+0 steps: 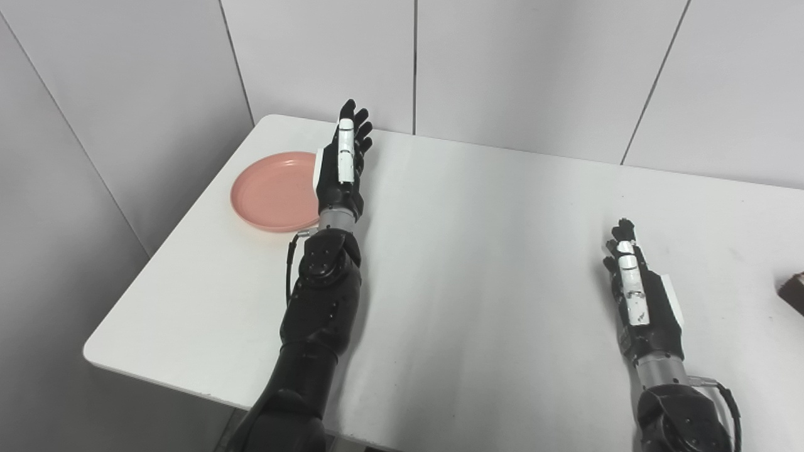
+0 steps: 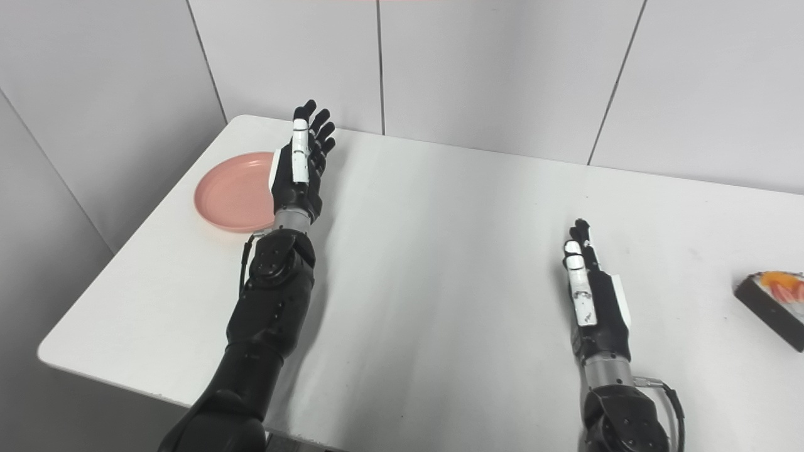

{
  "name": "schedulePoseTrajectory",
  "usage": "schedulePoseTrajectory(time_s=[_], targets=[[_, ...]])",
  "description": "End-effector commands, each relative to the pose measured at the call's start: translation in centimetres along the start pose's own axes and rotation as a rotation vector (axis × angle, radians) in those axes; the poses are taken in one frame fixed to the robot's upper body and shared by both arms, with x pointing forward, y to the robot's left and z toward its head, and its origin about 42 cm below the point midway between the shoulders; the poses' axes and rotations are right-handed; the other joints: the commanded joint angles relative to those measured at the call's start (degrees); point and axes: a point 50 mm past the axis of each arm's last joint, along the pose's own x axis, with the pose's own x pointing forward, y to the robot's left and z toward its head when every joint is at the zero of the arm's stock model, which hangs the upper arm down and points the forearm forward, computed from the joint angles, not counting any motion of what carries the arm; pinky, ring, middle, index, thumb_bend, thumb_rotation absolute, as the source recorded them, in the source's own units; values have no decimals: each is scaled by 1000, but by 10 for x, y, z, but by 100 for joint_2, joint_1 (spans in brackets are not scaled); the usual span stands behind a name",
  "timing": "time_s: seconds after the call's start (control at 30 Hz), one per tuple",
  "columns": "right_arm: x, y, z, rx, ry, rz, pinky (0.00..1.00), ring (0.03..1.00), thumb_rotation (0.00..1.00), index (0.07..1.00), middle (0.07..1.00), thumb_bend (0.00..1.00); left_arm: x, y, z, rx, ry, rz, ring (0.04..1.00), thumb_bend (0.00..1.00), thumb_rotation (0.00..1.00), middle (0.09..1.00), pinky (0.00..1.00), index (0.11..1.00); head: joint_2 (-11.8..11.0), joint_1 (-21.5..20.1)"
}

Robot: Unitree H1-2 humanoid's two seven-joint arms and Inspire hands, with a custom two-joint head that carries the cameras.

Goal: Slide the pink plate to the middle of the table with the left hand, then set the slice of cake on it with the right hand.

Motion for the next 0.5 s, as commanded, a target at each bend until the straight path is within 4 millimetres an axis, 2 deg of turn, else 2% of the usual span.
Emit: schedulePoseTrajectory(time_s=[0.0,0.03,0.17,0.4,0.47], targets=[[8,1,16,10,-90,10,1000,1000,923,1000,1000,613,27,2,36,20,-111,14,870,702,1000,864,900,865,-21,48],[8,1,16,15,-93,11,1000,1000,912,1000,1000,610,30,7,38,28,-115,29,830,706,1000,820,862,822,-21,48],[7,-1,15,8,-84,17,1000,1000,920,1000,1000,650,38,27,43,57,-114,96,764,707,1000,766,773,764,-67,141],[10,-4,11,-9,-108,27,1000,1000,939,1000,1000,638,46,58,48,53,-136,204,718,678,1000,727,698,728,-123,257],[11,-4,10,-8,-111,24,1000,1000,939,1000,1000,667,48,64,49,56,-134,234,704,683,1000,708,690,707,-131,280]])
